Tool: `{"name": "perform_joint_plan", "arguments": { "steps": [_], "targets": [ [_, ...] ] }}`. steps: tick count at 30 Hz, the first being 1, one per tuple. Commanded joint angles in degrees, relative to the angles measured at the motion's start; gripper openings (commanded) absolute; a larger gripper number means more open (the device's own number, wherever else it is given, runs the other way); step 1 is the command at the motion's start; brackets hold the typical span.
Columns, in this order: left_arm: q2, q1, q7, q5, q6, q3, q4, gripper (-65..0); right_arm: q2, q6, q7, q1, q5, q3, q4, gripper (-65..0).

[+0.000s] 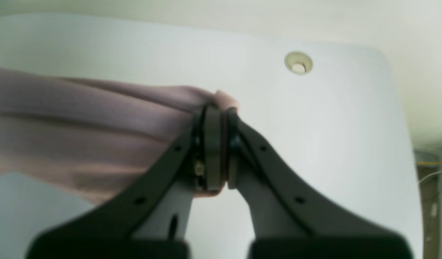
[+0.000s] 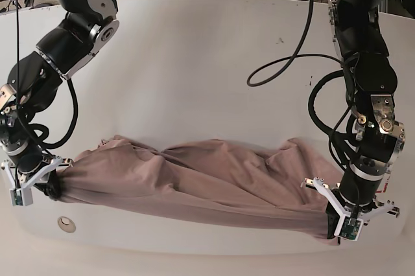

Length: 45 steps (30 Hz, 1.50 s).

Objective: Fold the T-shirt properly
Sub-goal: 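Lift the shirt with both grippers and stretch it between them, then drag the held edge across the table, laying the shirt flat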

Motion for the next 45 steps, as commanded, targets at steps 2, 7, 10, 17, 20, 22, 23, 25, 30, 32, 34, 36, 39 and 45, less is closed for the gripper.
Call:
{"name": "perform_joint_plan", "arguments": {
  "steps": [2, 7, 10, 17, 20, 22, 23, 25, 30, 32, 34, 36, 39, 45],
  "targets": [
    [-0.8, -6.6, 0.9, 1.4, 1.1, -0.5, 1.0, -64.6, 3.8, -0.2, -0.5, 10.2, 0.1, -4.2, 0.9, -65.0],
    [-1.1, -16.6, 5.4, 1.4, 1.1, -0.9, 1.0, -64.6, 7.1, -0.2, -0.7, 19.4, 0.0, -10.1, 0.4, -65.0],
    [-2.7, -21.8, 7.6, 1.3, 1.1, -0.6, 1.0, -64.6, 9.0, -0.2, -0.8, 24.4, 0.0, -13.6, 0.1, -65.0],
    [-5.2, -28.0, 9.9, 1.0, 1.0, -0.4, 0.8, -64.4, 12.6, -0.2, -3.7, 31.8, -0.1, -18.7, 0.1, -65.0],
    [-5.2, -26.6, 10.0, 1.0, 1.0, 1.3, 1.0, -64.4, 12.8, -0.2, -3.9, 31.0, -0.1, -18.7, 0.2, -65.0],
    [-5.2, -23.7, 11.4, 0.9, 1.0, 1.5, 1.2, -64.4, 12.8, -0.2, -4.4, 28.6, -0.1, -18.5, 0.5, -65.0],
    [-5.2, -22.4, 12.8, 0.9, 0.9, 1.5, 1.8, -64.4, 12.9, -0.2, -4.5, 26.9, -0.1, -18.4, 1.2, -65.0],
    [-5.2, -20.6, 15.0, 0.9, -0.2, 1.5, 2.6, -64.4, 12.9, -0.2, -4.6, 24.0, -0.1, -17.9, 3.0, -65.0],
    [-5.1, -14.4, 20.7, 1.2, -7.6, 1.4, 4.6, -64.4, 12.3, -0.2, -4.7, 13.1, 0.1, -14.4, 8.9, -65.0],
    [-5.2, -11.8, 24.3, 1.2, -9.2, 1.1, 4.7, -64.6, 11.9, -0.2, -4.7, 8.1, 0.2, -13.3, 11.1, -65.0],
    [-5.2, -9.3, 26.3, 1.2, -11.1, 0.0, 4.7, -64.9, 10.3, -0.2, -4.7, 4.5, 0.5, -11.4, 12.1, -65.0],
    [-5.2, -4.7, 28.9, 1.1, -15.2, -2.8, 4.8, -64.9, 8.5, -0.2, -5.2, -1.3, 0.6, -8.9, 14.7, -65.0],
    [-4.8, 1.0, 29.8, 1.2, -18.6, -6.9, 4.6, -64.9, 6.9, -0.2, -6.5, -6.9, 0.6, -6.9, 17.2, -65.0],
    [-3.4, 17.0, 29.7, 1.2, -19.4, -8.5, 4.6, -65.0, 1.9, -0.2, -6.6, -19.3, 0.7, -2.1, 18.0, -65.0]
  ]
}}
